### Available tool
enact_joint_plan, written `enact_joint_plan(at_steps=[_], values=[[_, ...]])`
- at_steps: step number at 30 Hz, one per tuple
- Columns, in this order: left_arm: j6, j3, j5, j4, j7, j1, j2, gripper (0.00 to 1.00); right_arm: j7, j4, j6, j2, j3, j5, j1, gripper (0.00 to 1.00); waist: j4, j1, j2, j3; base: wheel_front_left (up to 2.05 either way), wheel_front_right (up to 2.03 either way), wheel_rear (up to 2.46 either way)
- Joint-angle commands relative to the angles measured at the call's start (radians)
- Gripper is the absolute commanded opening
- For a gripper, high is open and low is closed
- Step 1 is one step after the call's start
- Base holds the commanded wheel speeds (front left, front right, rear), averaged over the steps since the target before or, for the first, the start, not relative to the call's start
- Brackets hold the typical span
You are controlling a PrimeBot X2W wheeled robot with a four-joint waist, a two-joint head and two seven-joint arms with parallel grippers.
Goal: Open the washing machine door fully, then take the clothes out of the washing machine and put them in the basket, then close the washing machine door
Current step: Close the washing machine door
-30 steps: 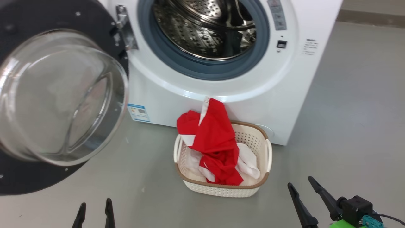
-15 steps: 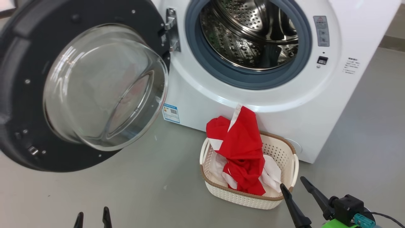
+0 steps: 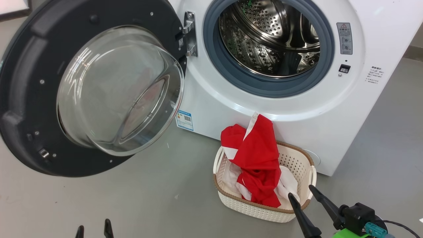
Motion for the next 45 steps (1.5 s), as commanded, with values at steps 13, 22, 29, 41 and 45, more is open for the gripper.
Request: enact_joint_plan(at_steps=[13,22,29,41,45], values=[[-0.059,0.137,-0.031,-0.193,-0.009,-0.113,0.01,0.0,-0.006,-0.034,0.005,-0.009,0.004,0.006,-0.035,1.0,-0.012,0.0,0.0,0.032,0.0,0.0,0.0],[-0.201,0.397,0.004,-0.295,-0.009,-0.371,0.095,0.0,-0.006,-0.038,0.005,-0.009,-0.001,0.003,-0.025,1.0,-0.049,0.0,0.0,0.067,0.0,0.0,0.0],[-0.233,0.466,-0.065,-0.205,-0.009,-0.567,0.231,0.0,-0.006,-0.046,0.005,-0.014,-0.007,0.0,-0.031,1.0,-0.068,0.0,0.0,0.096,0.0,0.0,0.0],[-0.237,0.401,-0.429,0.248,0.063,-0.856,0.534,0.0,-0.006,-0.053,0.005,-0.019,-0.007,-0.004,-0.045,1.0,-0.09,0.0,0.0,0.143,0.0,0.0,0.0],[-0.237,0.375,-0.554,0.414,0.171,-0.927,0.595,0.0,-0.006,-0.053,0.005,-0.021,-0.002,-0.004,-0.046,1.0,-0.092,0.0,0.0,0.155,0.0,0.0,0.0]])
